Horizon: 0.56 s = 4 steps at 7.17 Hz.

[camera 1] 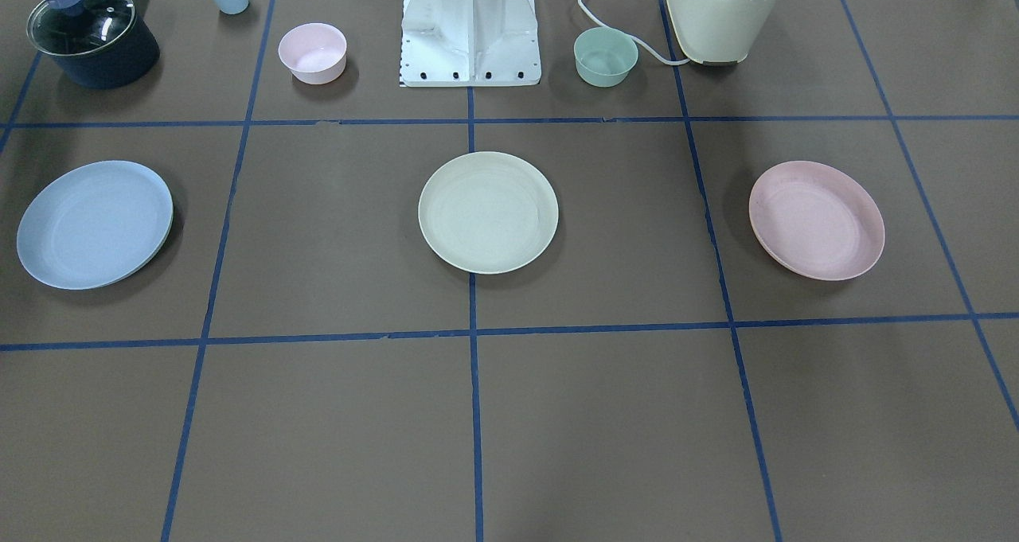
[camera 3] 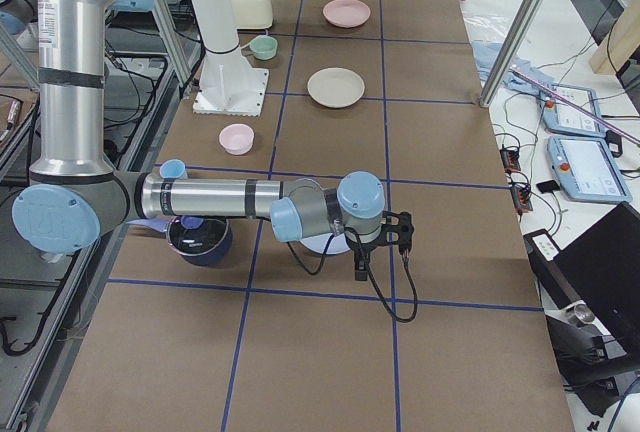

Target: Stack three plates with pink and blue

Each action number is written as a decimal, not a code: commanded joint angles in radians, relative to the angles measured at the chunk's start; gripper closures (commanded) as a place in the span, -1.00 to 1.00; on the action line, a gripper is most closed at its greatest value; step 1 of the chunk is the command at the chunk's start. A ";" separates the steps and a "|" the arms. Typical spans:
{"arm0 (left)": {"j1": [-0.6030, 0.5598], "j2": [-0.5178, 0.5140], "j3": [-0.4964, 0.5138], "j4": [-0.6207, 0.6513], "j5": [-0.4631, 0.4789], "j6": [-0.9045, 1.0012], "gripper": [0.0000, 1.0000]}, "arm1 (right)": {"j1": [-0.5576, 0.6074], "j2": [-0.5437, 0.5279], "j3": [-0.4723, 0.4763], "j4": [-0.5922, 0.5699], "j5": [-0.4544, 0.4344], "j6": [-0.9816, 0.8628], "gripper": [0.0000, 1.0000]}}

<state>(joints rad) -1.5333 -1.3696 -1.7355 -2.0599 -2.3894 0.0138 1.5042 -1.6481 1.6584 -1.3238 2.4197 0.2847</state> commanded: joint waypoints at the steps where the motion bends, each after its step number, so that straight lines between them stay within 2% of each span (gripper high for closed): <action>1: 0.004 -0.008 0.001 0.003 -0.002 -0.006 -0.99 | -0.025 -0.001 -0.002 0.046 0.021 0.007 -1.00; 4: 0.030 -0.009 0.020 0.000 -0.037 -0.117 -0.99 | -0.084 -0.001 -0.016 0.051 0.013 0.008 -1.00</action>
<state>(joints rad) -1.5222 -1.3816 -1.7307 -2.0560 -2.4213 -0.0776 1.4433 -1.6490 1.6495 -1.2761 2.4326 0.2916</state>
